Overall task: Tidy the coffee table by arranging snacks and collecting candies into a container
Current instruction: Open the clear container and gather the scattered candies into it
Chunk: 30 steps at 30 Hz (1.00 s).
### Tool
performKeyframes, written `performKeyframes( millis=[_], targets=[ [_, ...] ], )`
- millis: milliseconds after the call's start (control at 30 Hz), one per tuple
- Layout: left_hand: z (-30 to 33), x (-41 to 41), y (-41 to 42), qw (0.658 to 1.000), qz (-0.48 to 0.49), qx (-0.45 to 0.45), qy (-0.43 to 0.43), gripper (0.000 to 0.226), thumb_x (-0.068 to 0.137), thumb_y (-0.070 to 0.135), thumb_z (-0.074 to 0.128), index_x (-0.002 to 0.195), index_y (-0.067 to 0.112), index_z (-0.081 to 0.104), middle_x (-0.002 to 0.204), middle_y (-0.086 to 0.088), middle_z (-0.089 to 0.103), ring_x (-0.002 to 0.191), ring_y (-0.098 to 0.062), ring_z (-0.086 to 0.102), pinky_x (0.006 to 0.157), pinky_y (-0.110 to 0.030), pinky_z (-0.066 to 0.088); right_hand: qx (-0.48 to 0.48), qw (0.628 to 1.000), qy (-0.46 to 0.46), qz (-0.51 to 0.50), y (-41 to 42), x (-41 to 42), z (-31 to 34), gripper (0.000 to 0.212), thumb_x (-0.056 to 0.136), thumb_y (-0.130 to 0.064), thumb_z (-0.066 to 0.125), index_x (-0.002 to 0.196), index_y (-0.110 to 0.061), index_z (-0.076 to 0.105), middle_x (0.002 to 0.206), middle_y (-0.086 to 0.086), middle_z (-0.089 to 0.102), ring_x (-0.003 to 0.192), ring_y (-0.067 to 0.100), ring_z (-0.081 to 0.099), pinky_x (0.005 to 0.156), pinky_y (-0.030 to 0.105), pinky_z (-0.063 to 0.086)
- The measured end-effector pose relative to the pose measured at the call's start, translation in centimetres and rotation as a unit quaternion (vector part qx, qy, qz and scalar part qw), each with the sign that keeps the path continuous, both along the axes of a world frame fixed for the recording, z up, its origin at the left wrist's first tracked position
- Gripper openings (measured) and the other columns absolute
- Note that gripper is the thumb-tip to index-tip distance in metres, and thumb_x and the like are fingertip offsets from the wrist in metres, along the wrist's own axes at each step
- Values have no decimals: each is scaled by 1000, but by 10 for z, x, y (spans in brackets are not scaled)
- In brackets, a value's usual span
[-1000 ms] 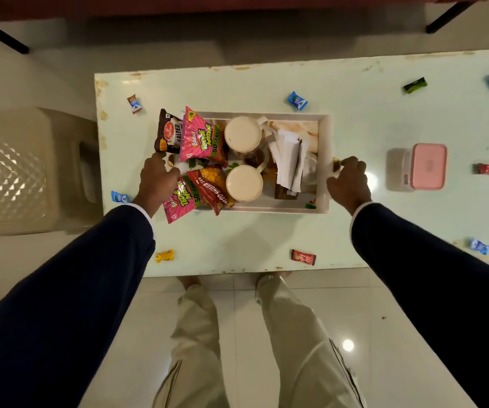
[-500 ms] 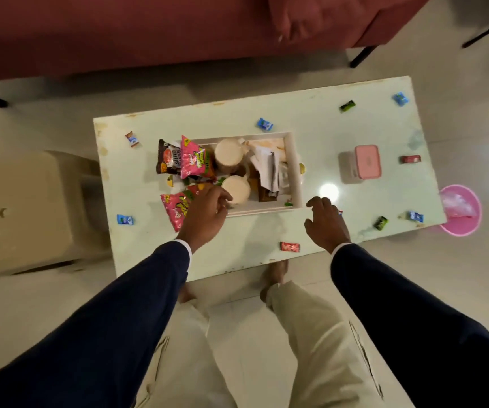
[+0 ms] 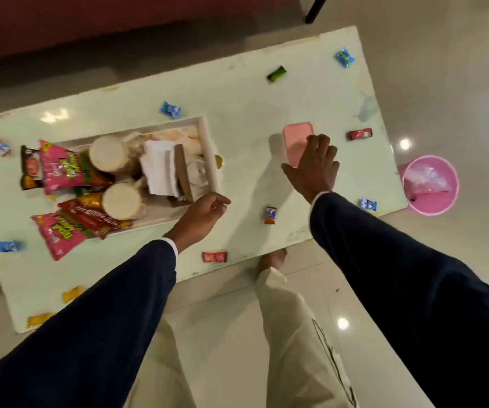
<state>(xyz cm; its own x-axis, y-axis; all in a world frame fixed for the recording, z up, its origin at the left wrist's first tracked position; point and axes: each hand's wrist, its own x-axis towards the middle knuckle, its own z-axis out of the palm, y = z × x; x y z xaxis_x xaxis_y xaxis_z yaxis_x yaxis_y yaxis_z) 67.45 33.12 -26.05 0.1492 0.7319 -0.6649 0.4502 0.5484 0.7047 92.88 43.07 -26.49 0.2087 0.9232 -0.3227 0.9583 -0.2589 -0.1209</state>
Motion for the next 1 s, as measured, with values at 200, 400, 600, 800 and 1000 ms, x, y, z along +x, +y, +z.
performKeyframes(
  millis=[200,400,600,800,1000],
  targets=[
    [-23,89,65,999,48,-22,-2,20,103,21,54,121,16,61,106,5,60,99,-14,57,73,-27,40,-44,994,96,9,35,36,-23,95,68,-54,78,139,-11,33,130,10,47,113,38,55,86,51,53],
    [-16,121,84,988,139,-70,-22,44,104,46,48,142,24,45,135,0,56,117,-20,59,93,-39,48,-83,929,355,-63,29,52,-10,95,78,-37,81,150,-9,25,144,11,41,127,32,51,101,47,51],
    [7,154,86,939,264,-113,-188,71,88,68,46,145,26,44,136,-6,61,118,-28,66,97,-50,56,-160,826,530,-105,-20,53,19,89,80,-51,77,151,-27,31,133,2,57,105,15,70,71,23,61],
    [7,178,83,953,263,-41,-142,45,94,66,40,131,42,49,122,16,64,113,-8,65,100,-40,54,-175,808,551,-113,-26,63,23,89,86,-54,62,160,-24,23,145,6,49,105,16,71,84,32,62],
    [2,156,89,936,301,-66,-172,60,102,61,33,144,22,50,114,-15,71,86,-31,74,71,-42,59,-145,764,591,-214,-12,77,26,34,97,-34,36,106,-17,64,101,12,74,86,33,75,77,46,63]
  ],
)
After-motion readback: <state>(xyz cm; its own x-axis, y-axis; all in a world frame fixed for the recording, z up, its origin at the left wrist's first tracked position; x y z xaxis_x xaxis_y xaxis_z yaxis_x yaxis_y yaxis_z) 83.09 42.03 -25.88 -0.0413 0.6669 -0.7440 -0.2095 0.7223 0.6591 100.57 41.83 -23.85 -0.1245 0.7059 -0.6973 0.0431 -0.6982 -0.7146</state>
